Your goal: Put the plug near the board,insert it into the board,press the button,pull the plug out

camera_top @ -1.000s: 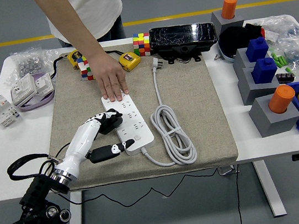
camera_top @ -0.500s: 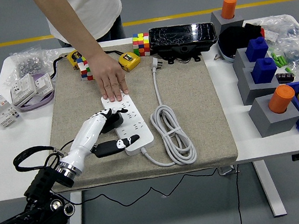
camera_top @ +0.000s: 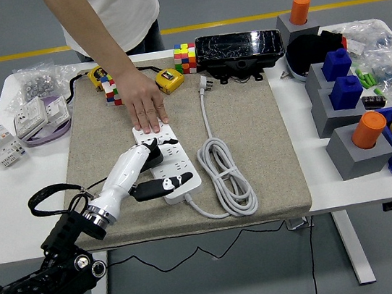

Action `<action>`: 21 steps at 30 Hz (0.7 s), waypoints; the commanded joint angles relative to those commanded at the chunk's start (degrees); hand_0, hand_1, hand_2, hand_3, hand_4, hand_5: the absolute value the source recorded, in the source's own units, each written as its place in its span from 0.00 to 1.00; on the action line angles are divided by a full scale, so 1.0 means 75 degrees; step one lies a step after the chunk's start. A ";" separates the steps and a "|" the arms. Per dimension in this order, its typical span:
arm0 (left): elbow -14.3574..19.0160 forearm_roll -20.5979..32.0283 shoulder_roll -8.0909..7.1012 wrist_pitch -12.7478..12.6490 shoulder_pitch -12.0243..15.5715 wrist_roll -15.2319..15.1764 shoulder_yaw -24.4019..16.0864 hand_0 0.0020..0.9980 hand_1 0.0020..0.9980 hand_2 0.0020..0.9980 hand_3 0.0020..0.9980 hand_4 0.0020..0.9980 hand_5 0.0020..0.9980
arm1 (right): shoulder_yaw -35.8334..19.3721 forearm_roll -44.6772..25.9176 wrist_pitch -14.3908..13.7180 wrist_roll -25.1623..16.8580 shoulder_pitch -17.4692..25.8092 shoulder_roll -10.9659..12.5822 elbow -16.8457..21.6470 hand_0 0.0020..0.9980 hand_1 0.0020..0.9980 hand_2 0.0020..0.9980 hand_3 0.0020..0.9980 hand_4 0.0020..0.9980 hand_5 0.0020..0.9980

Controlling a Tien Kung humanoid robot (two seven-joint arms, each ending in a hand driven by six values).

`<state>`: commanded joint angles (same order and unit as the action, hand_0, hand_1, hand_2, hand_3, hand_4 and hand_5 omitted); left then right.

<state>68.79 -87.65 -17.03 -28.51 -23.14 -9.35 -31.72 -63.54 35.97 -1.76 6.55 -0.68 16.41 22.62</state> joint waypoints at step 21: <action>0.0737 0.0165 -0.0047 0.0008 0.0074 -0.0082 -0.0311 0.79 0.84 0.81 0.77 0.94 0.65 | -0.0026 0.0015 -0.0003 -0.0002 0.0031 0.0010 0.0004 0.57 0.66 0.68 0.60 0.98 0.49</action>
<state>74.32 -86.41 -17.38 -28.45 -22.58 -9.97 -34.05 -63.74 36.08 -1.79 6.54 -0.45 16.49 22.66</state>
